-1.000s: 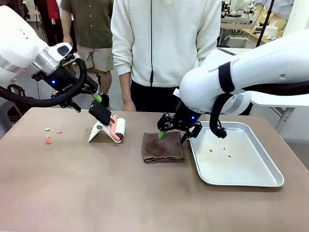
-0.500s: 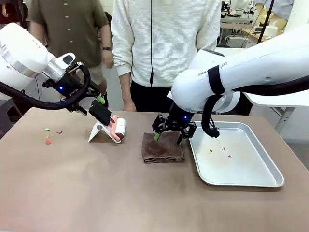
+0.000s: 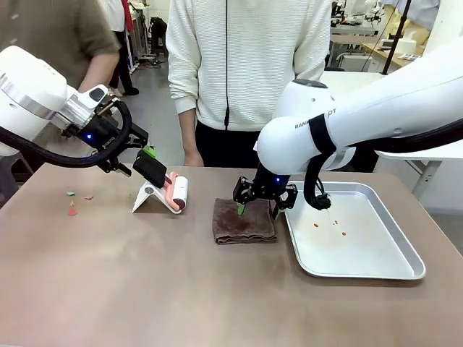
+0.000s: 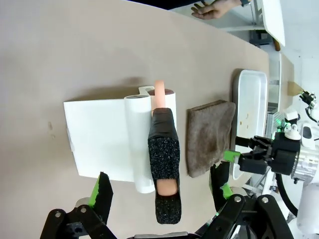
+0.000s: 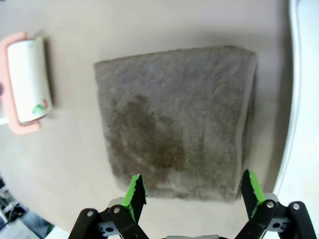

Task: Clean the surface of the table.
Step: Hold the Lint Roller with your left hand and the towel with your right hand.

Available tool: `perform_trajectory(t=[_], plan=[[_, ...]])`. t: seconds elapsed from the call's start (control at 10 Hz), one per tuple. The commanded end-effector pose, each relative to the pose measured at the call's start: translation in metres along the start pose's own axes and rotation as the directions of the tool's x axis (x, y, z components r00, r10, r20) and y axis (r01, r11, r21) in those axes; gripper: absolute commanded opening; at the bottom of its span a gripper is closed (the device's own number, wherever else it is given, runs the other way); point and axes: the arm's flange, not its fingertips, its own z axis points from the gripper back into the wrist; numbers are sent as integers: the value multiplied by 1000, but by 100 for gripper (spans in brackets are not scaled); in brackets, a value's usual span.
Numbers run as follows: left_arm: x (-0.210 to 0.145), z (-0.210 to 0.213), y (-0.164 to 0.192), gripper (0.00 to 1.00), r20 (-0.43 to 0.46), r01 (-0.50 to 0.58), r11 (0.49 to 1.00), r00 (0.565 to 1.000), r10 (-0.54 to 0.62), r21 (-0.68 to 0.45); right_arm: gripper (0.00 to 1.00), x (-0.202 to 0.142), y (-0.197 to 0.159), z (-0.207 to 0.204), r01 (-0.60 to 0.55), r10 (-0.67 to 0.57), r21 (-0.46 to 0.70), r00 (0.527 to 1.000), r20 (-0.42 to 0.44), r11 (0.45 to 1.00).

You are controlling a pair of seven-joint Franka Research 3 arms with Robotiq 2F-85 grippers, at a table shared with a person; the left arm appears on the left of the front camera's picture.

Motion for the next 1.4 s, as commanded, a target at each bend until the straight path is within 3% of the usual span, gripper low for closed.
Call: perform_trajectory(t=[0.0,0.7,0.8,0.9,1.0,1.1,1.2,1.3], plan=[[-2,-3,-4,100,2,20,999,1000,-20,-51,100,12,10,-13,37,-34,-70,998,45,997],[-1,-6,-3,100,-1,25,998,1000,-26,-57,100,20,6,-30,68,-63,-68,995,74,995],[0,-7,-2,84,9,19,999,1000,-19,-50,100,20,6,-30,75,-70,-70,995,77,995],[0,-8,-2,47,3,21,999,1000,-21,-45,100,20,6,-30,82,-76,-78,994,78,994],[0,-9,-2,24,-8,21,999,1000,-21,-35,100,20,5,-31,95,-87,-98,993,81,991],[0,-9,-2,0,-11,22,999,1000,-22,-33,49,20,5,-32,108,-98,-113,991,92,988],[0,-9,-2,0,-10,28,999,1000,-28,-34,41,20,5,-33,101,-93,-104,992,81,989],[0,-9,-2,0,-7,30,999,1000,-30,-35,0,20,4,-34,99,-92,-106,993,75,989]])
